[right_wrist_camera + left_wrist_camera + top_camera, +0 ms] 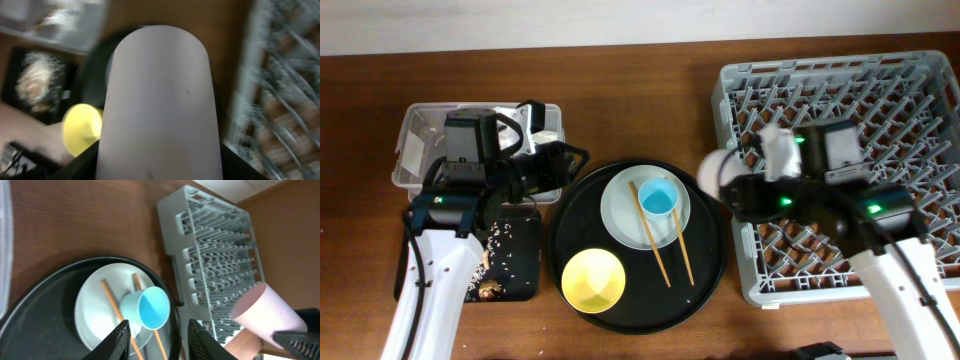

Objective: Sort waste into correct bins and load items into the dishwasher rack
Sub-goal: 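Lower the pink cup with the right gripper onto the dish rack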

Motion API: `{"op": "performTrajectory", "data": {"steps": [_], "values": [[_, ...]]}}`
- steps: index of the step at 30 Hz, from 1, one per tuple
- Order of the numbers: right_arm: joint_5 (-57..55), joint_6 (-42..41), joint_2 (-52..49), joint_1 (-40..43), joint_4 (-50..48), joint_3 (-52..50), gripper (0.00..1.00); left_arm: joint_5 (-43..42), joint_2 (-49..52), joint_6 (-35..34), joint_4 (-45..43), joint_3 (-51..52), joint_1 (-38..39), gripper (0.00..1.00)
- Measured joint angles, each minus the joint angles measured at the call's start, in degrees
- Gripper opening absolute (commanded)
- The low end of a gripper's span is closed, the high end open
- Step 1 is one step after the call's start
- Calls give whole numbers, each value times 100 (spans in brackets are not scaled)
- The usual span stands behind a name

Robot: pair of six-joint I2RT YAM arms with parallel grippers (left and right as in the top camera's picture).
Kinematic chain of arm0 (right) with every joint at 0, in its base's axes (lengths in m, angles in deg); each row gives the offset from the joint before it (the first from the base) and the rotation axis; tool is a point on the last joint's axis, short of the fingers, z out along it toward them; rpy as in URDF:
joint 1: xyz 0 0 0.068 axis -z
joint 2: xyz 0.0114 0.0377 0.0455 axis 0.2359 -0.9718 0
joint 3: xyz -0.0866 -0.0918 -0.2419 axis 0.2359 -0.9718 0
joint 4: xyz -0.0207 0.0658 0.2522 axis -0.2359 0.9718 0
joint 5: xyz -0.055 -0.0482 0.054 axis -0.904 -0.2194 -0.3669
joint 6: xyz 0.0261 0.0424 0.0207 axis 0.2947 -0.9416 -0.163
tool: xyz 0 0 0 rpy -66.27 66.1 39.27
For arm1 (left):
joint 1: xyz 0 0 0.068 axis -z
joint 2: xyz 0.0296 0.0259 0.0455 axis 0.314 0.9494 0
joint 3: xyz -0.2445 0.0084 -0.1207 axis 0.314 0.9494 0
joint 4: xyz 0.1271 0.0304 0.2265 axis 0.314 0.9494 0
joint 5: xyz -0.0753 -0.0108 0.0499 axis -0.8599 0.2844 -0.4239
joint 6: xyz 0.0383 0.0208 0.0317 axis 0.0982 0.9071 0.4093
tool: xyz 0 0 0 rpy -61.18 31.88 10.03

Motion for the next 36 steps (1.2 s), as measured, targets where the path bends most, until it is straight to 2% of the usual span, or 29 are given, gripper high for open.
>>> {"op": "performTrajectory", "data": {"steps": [2, 8, 9, 10, 11, 12, 20, 25, 36], "values": [[-140, -9, 0, 343, 221, 4, 56, 195, 0, 7, 103, 0, 0, 60], [-890, 90, -4, 1187, 944, 417, 56, 837, 0, 44, 417, 0, 0, 82], [-1021, 127, -9, 1239, 1029, 518, 56, 901, 0, 59, 433, 0, 0, 84], [-1196, 144, -24, 1290, 1095, 680, 56, 979, 0, 48, 457, 0, 0, 93], [-1331, 160, -55, 1316, 1143, 839, 56, 1064, 0, 48, 503, 0, 0, 97], [-1416, 173, -118, 1327, 1191, 992, 55, 1132, 0, 35, 527, 0, 0, 99], [-1526, 369, -1410, 1287, 1054, 1462, 54, 1314, 0, 66, 573, 0, 0, 99], [-1467, 472, -2135, 1073, 374, 1460, 55, 1316, 0, 66, 570, 0, 0, 99], [-1392, 531, -3010, 1043, -938, 1464, 55, 1318, 0, 66, 584, 0, 0, 99]]}}
